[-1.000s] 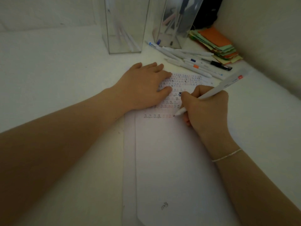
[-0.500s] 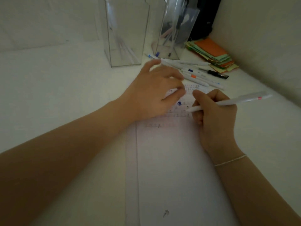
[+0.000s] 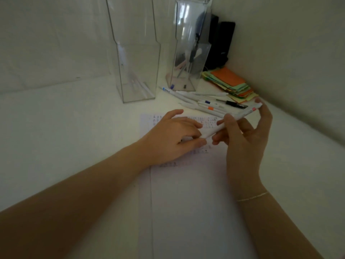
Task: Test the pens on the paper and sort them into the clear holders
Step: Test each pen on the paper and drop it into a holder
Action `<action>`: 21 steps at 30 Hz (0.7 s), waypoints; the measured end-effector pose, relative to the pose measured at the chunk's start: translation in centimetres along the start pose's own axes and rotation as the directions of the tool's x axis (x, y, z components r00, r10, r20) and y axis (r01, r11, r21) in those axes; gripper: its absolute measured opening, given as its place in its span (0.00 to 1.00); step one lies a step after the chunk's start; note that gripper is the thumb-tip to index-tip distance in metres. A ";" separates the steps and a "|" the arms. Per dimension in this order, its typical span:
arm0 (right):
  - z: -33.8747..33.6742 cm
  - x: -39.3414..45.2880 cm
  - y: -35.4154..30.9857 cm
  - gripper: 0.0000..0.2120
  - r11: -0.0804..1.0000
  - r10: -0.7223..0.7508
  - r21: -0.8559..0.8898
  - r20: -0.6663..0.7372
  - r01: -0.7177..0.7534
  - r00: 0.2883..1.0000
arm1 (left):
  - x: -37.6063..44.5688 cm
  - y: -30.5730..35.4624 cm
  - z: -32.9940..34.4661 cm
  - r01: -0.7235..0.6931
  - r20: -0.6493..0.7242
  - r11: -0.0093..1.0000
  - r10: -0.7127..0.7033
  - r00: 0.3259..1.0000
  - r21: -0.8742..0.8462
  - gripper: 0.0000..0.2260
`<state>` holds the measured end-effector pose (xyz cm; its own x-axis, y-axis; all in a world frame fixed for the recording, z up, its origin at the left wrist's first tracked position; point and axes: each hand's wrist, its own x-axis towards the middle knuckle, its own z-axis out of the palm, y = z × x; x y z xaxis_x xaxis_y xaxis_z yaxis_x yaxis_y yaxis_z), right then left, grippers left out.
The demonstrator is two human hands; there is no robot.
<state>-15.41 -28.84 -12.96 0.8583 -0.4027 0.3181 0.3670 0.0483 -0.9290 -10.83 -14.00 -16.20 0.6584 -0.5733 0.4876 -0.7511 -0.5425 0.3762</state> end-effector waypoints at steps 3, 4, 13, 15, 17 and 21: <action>0.0 0.0 0.2 0.30 1.000 -0.021 -0.003 -0.010 0.021 1.000 | 0.1 -0.1 0.1 -0.005 -0.016 1.000 0.005 1.000 -0.011 0.19; 0.0 0.1 0.2 0.30 1.000 -0.021 -0.011 -0.008 0.021 1.000 | 0.0 -0.2 0.2 -0.007 -0.015 1.000 0.007 1.000 -0.006 0.19; 1.5 2.1 -1.5 0.32 0.975 -0.104 -0.197 0.018 0.106 0.994 | 0.1 -0.4 -0.3 0.138 -0.068 0.990 -0.137 0.988 0.009 0.25; 3.8 4.5 -4.4 0.36 0.941 -0.240 -0.221 0.102 0.257 0.965 | 0.2 -1.0 -1.1 0.258 -0.136 0.966 -0.258 0.956 -0.021 0.24; 6.9 7.5 -7.7 0.35 0.904 -0.343 -0.211 0.156 0.370 0.926 | 0.0 -2.1 -1.7 0.363 -0.198 0.930 -0.346 0.917 0.057 0.17; 14.3 11.2 -10.2 0.08 0.822 -0.428 -0.262 0.299 0.505 0.853 | -0.4 -3.6 -1.9 0.471 -0.236 0.877 -0.440 0.866 0.094 0.11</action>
<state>-4.45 -20.75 2.79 0.6819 -0.0907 0.7258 0.6413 -0.4030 -0.6529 -8.52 -10.63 -16.22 0.8896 -0.1131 0.4425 -0.3439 -0.8034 0.4860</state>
